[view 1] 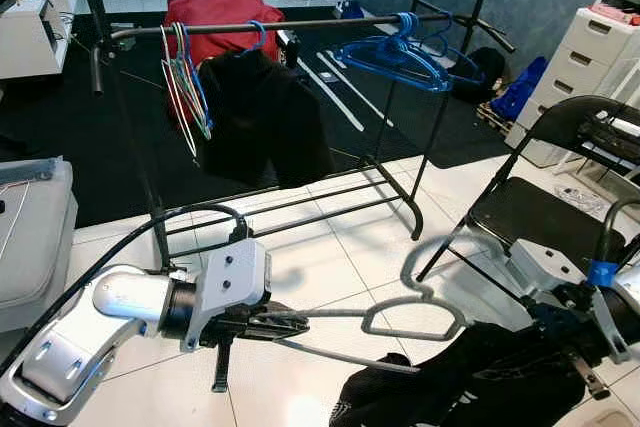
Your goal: Hang hanger
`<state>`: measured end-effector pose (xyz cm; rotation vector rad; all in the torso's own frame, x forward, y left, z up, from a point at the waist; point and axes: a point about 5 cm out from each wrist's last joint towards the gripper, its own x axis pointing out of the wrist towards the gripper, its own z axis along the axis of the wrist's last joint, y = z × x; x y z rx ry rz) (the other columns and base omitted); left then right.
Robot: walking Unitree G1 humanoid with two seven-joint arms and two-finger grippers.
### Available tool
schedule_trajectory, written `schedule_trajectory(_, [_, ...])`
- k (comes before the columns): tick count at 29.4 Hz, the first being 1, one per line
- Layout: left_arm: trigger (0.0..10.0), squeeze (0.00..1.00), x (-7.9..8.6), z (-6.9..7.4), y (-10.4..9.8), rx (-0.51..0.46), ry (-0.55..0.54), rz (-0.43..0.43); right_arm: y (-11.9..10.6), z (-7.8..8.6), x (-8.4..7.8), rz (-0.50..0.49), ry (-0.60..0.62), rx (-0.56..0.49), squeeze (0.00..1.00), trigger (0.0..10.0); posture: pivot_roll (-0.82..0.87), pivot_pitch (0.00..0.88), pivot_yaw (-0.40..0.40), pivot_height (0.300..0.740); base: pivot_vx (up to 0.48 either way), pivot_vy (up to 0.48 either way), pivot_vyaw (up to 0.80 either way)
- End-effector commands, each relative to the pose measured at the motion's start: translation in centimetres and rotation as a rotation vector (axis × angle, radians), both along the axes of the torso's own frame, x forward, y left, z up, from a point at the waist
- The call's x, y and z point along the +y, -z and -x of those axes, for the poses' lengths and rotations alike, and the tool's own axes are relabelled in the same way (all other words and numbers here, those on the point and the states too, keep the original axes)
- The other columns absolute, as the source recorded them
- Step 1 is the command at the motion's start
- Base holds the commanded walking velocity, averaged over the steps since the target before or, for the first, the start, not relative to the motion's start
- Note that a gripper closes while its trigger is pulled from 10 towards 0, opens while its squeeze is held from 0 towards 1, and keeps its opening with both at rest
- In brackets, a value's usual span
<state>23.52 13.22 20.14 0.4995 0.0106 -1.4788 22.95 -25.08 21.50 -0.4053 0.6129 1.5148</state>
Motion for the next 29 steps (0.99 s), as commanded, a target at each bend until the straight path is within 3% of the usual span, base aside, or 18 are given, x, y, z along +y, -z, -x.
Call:
schedule_trajectory(1, [0.0, 0.0, -0.3, 0.5, 0.6, 0.041, 0.047, -0.016, -0.6, -0.3, -0.2, -0.009, 0.013, -0.038, 0.0, 0.0, -0.06, 0.05, -0.07, 0.74, 0.0, 0.0, 0.0])
schedule_trajectory(9, [0.0, 0.0, -0.2, 0.5, 0.7, 0.049, 0.039, -0.011, -0.9, -1.3, -0.7, 0.001, 0.069, -0.106, 0.0, 0.0, -0.06, 0.045, -0.073, 0.74, 0.0, 0.0, 0.0])
schedule_trajectory(13, [0.0, 0.0, 0.2, 0.2, 0.8, 0.055, -0.004, 0.013, -1.4, -3.1, -1.9, 0.026, 0.2, -0.247, 0.0, 0.0, -0.06, 0.044, -0.072, 0.74, 0.0, 0.0, 0.0])
schedule_trajectory(16, [0.0, 0.0, 0.2, 0.1, 0.8, 0.058, -0.009, 0.024, -1.6, -3.5, -2.0, 0.028, 0.224, -0.274, 0.0, 0.0, -0.06, 0.045, -0.073, 0.74, 0.0, 0.0, 0.0])
schedule_trajectory(17, [0.0, 0.0, 0.1, 0.1, 0.8, 0.061, -0.014, 0.039, -1.7, -3.7, -2.0, 0.018, 0.24, -0.293, 0.0, 2.3, -0.06, 0.048, -0.074, 0.74, 0.0, 0.0, 0.0])
schedule_trajectory(19, [0.0, 0.0, 0.0, 0.1, 0.8, 0.065, -0.017, 0.053, -1.8, -3.9, -2.0, 0.011, 0.25, -0.305, 0.0, 2.3, -0.06, 0.048, -0.074, 0.74, 0.0, 0.0, 0.0])
schedule_trajectory(20, [0.0, 0.0, -0.2, 0.1, 0.9, 0.071, -0.015, 0.076, -1.9, -4.0, -1.9, -0.008, 0.268, -0.304, 0.0, 10.0, -0.06, 0.052, -0.075, 0.74, 0.0, 0.0, 0.0])
schedule_trajectory(23, [0.0, 0.0, -0.5, 0.2, 0.8, 0.079, -0.013, 0.106, -2.1, -4.2, -1.8, -0.026, 0.285, -0.306, 0.0, 10.0, -0.06, 0.053, -0.075, 0.74, 0.0, 0.0, 0.0])
schedule_trajectory(24, [0.0, 0.0, -0.8, 0.2, 0.7, 0.087, -0.014, 0.145, -2.3, -4.5, -1.8, -0.039, 0.302, -0.324, 1.0, 10.0, -0.06, 0.053, -0.075, 0.74, 0.0, 0.0, 0.0])
schedule_trajectory(29, [0.0, 0.0, -1.5, 0.3, 0.5, 0.11, -0.019, 0.243, -3.2, -5.1, -2.1, -0.094, 0.346, -0.384, 1.0, 10.0, -0.06, 0.058, -0.076, 0.74, 0.0, 0.0, 0.0])
